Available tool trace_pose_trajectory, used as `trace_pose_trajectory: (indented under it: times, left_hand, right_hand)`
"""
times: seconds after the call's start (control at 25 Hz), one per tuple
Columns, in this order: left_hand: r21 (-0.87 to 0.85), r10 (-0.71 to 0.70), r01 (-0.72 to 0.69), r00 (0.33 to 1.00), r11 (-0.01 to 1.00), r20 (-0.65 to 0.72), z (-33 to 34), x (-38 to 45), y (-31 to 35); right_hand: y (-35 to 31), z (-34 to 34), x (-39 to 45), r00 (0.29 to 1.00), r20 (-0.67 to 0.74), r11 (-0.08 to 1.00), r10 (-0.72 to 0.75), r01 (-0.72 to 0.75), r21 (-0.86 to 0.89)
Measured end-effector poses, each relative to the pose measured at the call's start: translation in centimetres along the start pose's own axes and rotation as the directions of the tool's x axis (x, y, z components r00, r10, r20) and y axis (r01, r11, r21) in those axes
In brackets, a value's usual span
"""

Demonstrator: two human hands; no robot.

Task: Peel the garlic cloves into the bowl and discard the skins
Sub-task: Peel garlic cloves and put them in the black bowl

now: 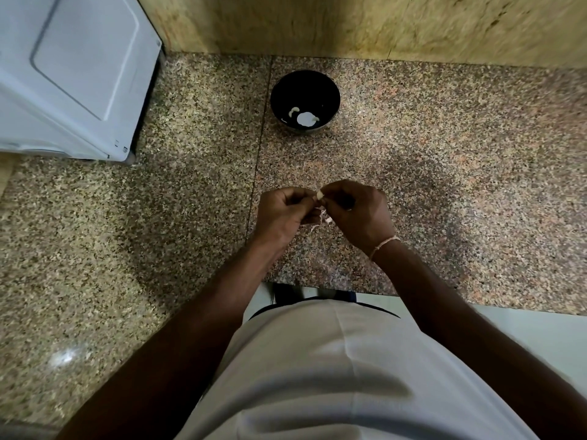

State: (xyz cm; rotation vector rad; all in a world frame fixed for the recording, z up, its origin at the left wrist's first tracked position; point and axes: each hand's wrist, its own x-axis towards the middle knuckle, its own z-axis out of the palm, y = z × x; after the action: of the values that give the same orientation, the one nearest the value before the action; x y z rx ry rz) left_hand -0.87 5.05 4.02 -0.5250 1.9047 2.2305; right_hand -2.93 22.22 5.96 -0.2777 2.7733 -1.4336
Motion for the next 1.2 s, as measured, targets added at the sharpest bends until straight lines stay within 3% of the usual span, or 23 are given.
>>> trace_pose_trajectory:
  times: [0.4,0.8,1.2]
  left_hand:
    - [0.124,0.11,-0.103,0.993,0.987,-0.044,0.3,-0.7,1.3]
    - [0.338,0.243,-0.234,0.97,0.912,0.015,0.0,-0.8,1.6]
    - [0.319,0.247,-0.221,0.968,0.921,-0.041,1.0,-0.6,1.4]
  right_hand:
    - [-1.0,-0.8,-0.1,0.998,-0.003,0.998,-0.065,0.065,0.0]
    - [-1.1,-0.9,0.0,0.988,0.019,0.987,-0.152,0.153,-0.045]
    - [-0.9,-1.0,0.2,0.994,-0.007,0.993,-0.112,0.112,-0.041]
